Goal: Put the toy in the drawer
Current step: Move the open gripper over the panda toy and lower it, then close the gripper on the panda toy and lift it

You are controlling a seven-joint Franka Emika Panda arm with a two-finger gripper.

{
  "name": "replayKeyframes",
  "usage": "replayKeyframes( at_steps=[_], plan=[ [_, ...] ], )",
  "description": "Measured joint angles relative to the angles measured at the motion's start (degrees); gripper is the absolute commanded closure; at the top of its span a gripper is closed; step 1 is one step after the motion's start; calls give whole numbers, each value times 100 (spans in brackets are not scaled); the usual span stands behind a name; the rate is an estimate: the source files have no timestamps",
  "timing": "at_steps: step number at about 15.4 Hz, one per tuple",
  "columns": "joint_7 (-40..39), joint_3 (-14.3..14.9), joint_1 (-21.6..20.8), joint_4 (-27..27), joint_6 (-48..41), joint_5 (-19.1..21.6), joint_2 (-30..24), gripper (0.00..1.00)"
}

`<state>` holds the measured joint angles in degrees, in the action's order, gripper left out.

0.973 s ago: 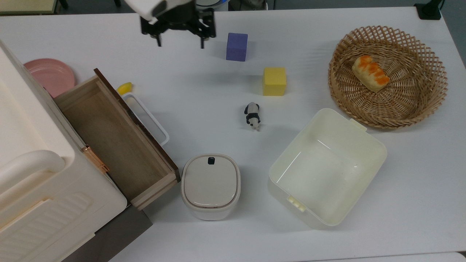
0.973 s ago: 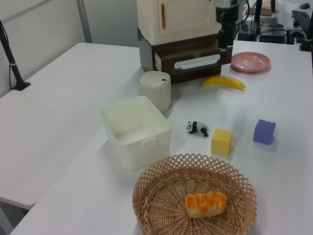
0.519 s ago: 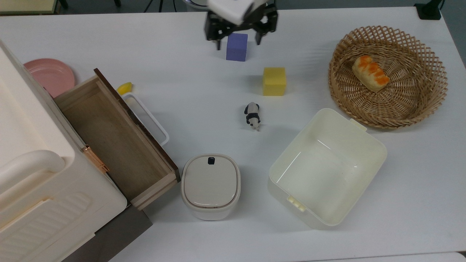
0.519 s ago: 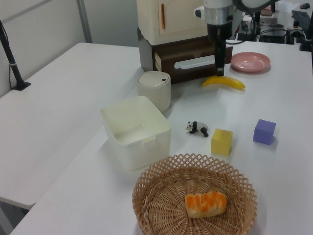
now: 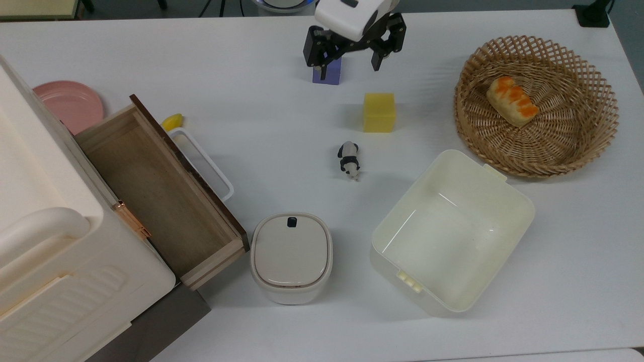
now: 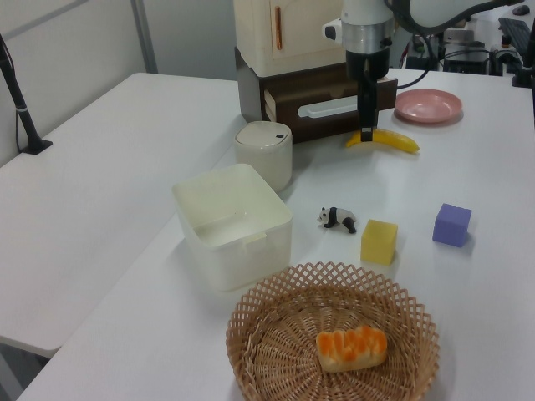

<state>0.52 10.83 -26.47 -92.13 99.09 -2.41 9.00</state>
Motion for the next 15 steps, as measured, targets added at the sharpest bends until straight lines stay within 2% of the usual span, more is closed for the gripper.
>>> replayKeyframes(
  at_steps=[2, 5, 12, 15],
  plan=[
    [-1, 3, 83, -15, 195, 71, 151, 0],
    [-1, 4, 130, -25, 748, 94, 712, 0],
    [-4, -31, 159, -15, 1189, 94, 1609, 0],
    [-5, -38, 158, -7, 1227, 93, 1882, 11]
  ],
)
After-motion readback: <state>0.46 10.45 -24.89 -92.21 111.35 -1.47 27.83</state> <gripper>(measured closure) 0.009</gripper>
